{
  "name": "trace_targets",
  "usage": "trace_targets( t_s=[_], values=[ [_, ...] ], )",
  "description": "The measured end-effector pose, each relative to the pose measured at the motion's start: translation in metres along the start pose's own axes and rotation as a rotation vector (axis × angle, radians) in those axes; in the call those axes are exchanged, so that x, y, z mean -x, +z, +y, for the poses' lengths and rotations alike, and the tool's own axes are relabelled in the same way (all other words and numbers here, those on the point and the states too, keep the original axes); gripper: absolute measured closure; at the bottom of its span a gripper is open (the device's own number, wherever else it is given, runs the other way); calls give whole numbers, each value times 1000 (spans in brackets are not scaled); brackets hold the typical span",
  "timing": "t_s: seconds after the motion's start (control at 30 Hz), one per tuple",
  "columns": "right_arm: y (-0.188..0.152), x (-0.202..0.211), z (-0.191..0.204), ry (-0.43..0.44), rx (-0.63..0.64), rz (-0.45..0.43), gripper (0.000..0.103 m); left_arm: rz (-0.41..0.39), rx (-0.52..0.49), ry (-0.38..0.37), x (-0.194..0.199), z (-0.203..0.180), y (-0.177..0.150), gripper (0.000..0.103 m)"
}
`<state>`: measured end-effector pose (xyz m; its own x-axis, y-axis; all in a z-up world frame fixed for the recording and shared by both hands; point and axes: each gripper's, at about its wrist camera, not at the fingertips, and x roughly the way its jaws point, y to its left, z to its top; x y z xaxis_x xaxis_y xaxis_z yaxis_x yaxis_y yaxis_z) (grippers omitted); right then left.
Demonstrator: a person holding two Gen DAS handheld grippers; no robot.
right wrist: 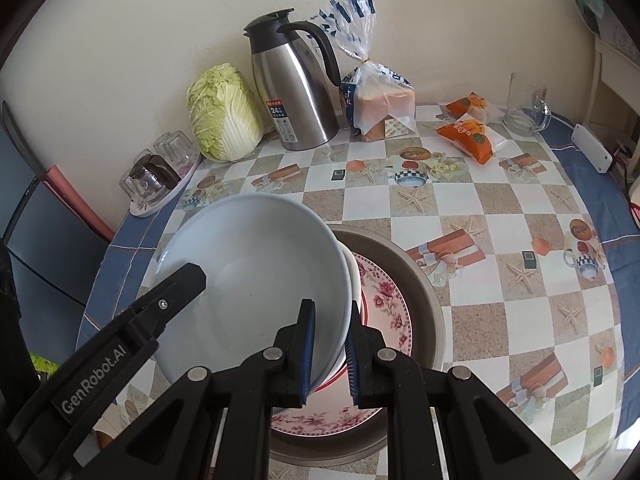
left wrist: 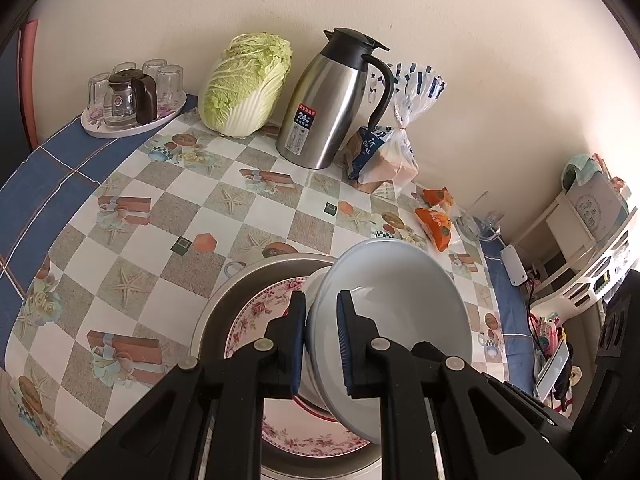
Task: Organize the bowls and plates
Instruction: 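Lift the round white bowl with both grippers and lower it onto the stacked bowls, then open both grippers to release the round white bowl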
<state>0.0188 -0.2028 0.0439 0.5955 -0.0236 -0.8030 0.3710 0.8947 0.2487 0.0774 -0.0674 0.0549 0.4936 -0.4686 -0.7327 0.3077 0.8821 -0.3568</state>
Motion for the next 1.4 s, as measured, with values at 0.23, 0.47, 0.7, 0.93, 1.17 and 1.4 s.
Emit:
trace_targets(
  t_s=[0.23, 0.47, 0.7, 0.93, 1.17, 1.4],
  values=[
    [0, 0, 2, -13, 10, -7, 86, 9, 5, 4, -4, 1, -1, 88],
    [0, -2, 3, -26, 18, -5, 85, 30, 24, 15, -10, 3, -3, 88],
    [0, -1, 3, -42, 21, -8, 82, 34, 28, 22, -12, 3, -4, 88],
    [-1, -5, 5, -53, 34, 1, 74, 21, 36, 22, -9, 5, -3, 88],
    [0, -1, 1, -47, 15, -9, 74, 11, 41, 42, -4, 8, -1, 87],
    [3, 9, -7, -55, -8, -39, 41, -2, 38, 63, 2, 9, 1, 48]
  ],
)
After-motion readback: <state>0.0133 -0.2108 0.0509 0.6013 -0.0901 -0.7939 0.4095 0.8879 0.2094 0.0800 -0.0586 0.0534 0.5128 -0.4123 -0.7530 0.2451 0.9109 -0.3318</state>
